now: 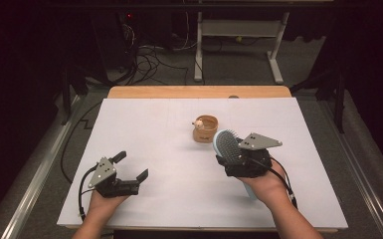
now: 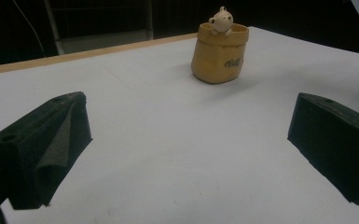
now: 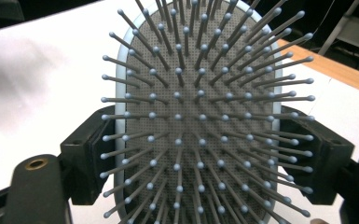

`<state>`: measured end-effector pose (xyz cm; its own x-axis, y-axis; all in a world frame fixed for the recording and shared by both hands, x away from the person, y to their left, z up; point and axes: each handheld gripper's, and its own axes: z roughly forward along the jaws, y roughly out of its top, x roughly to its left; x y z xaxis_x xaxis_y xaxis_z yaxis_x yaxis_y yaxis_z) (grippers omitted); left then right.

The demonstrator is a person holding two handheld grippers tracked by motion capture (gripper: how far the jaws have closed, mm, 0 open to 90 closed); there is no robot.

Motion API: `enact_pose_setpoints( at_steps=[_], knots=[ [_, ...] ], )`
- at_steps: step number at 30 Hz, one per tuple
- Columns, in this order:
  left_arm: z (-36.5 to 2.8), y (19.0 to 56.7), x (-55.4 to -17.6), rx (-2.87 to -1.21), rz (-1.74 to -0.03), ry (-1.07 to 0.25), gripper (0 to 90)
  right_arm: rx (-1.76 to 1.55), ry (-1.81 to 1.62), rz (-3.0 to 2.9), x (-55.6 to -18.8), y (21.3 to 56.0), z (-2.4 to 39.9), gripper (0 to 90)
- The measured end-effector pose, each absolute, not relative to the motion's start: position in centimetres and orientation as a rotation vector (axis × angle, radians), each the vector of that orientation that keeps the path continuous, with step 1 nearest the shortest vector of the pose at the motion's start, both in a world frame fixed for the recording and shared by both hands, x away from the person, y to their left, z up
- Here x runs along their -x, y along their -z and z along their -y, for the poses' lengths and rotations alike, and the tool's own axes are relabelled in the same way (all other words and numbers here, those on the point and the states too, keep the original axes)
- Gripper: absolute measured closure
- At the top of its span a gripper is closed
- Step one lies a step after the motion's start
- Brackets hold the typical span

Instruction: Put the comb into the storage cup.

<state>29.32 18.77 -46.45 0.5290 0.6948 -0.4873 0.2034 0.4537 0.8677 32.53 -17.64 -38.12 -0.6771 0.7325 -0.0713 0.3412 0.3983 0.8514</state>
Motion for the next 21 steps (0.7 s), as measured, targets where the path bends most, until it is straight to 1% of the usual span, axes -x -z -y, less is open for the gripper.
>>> enact_pose_setpoints(
  at_steps=[17, 21],
  knots=[
    [-18.5, 46.6, -29.3, -1.100, -1.015, -0.368, 0.2, -0.911, -1.371, -2.020, -32.7, 38.4, 18.6, 20.7],
    [-18.5, 46.5, -29.3, -1.100, -1.011, -0.387, 0.2, -0.907, -1.410, -1.981, -32.7, 38.5, 18.8, 20.7]
  ],
)
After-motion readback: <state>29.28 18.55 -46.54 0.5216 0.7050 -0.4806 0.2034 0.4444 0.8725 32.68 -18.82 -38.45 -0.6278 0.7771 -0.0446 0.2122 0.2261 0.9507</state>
